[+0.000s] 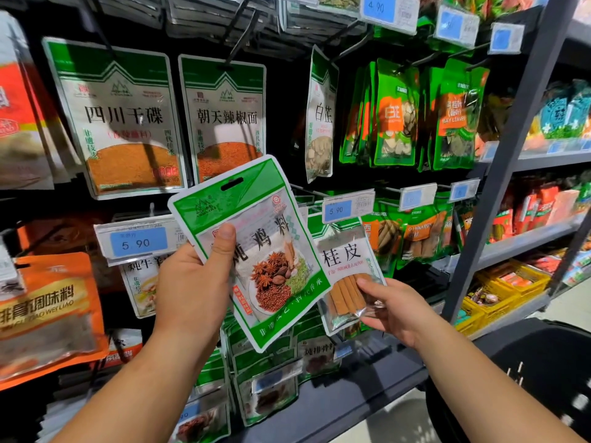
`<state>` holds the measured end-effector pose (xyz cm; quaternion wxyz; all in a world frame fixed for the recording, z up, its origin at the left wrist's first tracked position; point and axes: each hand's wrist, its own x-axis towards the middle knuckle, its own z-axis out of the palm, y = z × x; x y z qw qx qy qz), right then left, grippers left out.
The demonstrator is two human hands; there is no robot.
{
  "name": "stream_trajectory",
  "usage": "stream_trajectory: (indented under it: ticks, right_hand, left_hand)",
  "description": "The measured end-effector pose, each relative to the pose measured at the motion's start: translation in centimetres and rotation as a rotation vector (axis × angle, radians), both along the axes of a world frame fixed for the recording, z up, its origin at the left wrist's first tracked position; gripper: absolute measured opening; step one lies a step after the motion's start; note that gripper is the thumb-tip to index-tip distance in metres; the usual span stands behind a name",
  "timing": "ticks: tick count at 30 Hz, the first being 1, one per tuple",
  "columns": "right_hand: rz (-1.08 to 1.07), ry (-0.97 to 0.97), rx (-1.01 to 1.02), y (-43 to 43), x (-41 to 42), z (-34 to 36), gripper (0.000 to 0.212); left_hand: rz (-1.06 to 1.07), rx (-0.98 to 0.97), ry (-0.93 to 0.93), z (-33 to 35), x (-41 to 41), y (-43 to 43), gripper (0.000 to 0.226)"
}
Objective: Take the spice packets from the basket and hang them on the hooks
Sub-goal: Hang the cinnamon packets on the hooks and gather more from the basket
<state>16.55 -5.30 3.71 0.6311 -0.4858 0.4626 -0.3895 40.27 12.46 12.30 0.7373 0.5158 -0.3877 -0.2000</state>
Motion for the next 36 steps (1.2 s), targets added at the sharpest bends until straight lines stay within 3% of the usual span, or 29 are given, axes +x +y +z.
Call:
stream_trajectory:
  ticks: [8, 14, 17, 20, 22, 24, 27, 29, 31, 36]
  right_hand:
    - [-0.132, 0.098, -0.089, -2.3, 4.5, 0.5, 0.02]
    - [-0.19, 0.231, -0.151, -3.0, 4.8, 0.7, 0.021]
    - [-0.236, 0.32, -0.254, -2.8, 3.8, 0.7, 0.033]
    - [-0.227, 0.422, -0.215, -2.1, 3.1, 1.0, 0.066]
    - [-0.212, 0.511, -0.235, -1.1, 2.8, 1.4, 0.072]
    - [-0.159, 0.555, -0.308, 0.3, 2.8, 2.1, 0.062]
    - [0.028, 0.434, -0.382, 3.1, 3.6, 3.4, 0.043]
    - [0.214, 0.279, -0.336, 5.0, 4.3, 4.2, 0.042]
    - [0.4, 0.155, -0.274, 6.5, 4.9, 4.4, 0.046]
    - [0.489, 0.213, -0.342, 8.2, 6.1, 2.5, 0.042]
  left_hand:
    - [0.032, 0.056, 0.014, 0.3, 0.1, 0.2, 0.088]
    - [0.036, 0.066, -0.015, -0.2, 0.6, 0.7, 0.065]
    - [0.016, 0.061, -0.01, -0.2, 0.8, 1.0, 0.062]
    - [0.017, 0.074, -0.039, -0.4, 0.9, 1.3, 0.071]
    - [0.013, 0.093, -0.048, -0.6, 1.0, 1.5, 0.07]
    - [-0.018, 0.102, -0.054, -0.7, 1.0, 1.7, 0.068]
    - [-0.085, 0.117, -0.072, -1.6, 1.3, 1.9, 0.065]
    - [-0.097, 0.147, -0.097, -2.5, 1.6, 2.0, 0.045]
    - [-0.144, 0.178, -0.11, -3.5, 1.5, 2.2, 0.039]
    - [-0.274, 0.283, -0.044, -6.6, 1.5, 2.8, 0.03]
